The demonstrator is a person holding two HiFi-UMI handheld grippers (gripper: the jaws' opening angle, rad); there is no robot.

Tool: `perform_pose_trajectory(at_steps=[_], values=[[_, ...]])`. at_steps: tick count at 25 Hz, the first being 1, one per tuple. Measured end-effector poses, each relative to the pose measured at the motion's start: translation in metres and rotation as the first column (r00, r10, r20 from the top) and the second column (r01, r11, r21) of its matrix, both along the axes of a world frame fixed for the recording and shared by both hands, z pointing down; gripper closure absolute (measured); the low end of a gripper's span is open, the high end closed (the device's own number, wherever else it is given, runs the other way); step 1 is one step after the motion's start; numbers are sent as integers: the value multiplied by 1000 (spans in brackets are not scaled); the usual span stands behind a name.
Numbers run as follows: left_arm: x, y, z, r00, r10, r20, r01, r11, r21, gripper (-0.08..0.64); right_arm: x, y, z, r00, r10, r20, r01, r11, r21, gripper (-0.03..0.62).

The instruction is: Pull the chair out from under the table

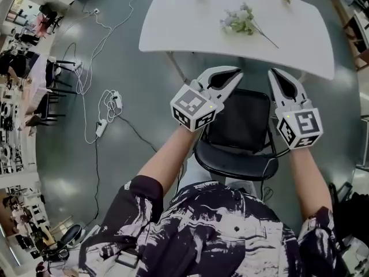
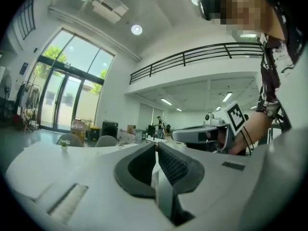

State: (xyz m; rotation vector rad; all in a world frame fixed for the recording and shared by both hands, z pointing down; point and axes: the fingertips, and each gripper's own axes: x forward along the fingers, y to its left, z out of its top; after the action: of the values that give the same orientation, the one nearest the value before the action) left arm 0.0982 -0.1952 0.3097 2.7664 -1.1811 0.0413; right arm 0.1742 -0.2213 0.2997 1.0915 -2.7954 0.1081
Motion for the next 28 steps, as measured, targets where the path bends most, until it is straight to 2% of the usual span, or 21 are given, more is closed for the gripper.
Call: perform_pose_trajectory(at_steps=[3, 6, 13, 28], values=[[-2, -8, -13, 999, -30, -25, 31, 999, 29, 548, 6, -4, 3, 998, 58, 19, -58, 998, -29, 589], [1, -13, -16, 999, -44, -17, 45, 998, 48, 554, 8, -1, 11, 996, 82, 16, -81, 995, -50, 589], [10, -15, 3, 997, -75, -4, 75, 997, 13, 554, 15, -1, 17, 996, 93, 5, -92, 994, -60, 591], [14, -12, 10, 998, -67, 6, 67, 997, -23, 555, 17, 3, 21, 995, 103, 7, -103, 993, -65, 591]])
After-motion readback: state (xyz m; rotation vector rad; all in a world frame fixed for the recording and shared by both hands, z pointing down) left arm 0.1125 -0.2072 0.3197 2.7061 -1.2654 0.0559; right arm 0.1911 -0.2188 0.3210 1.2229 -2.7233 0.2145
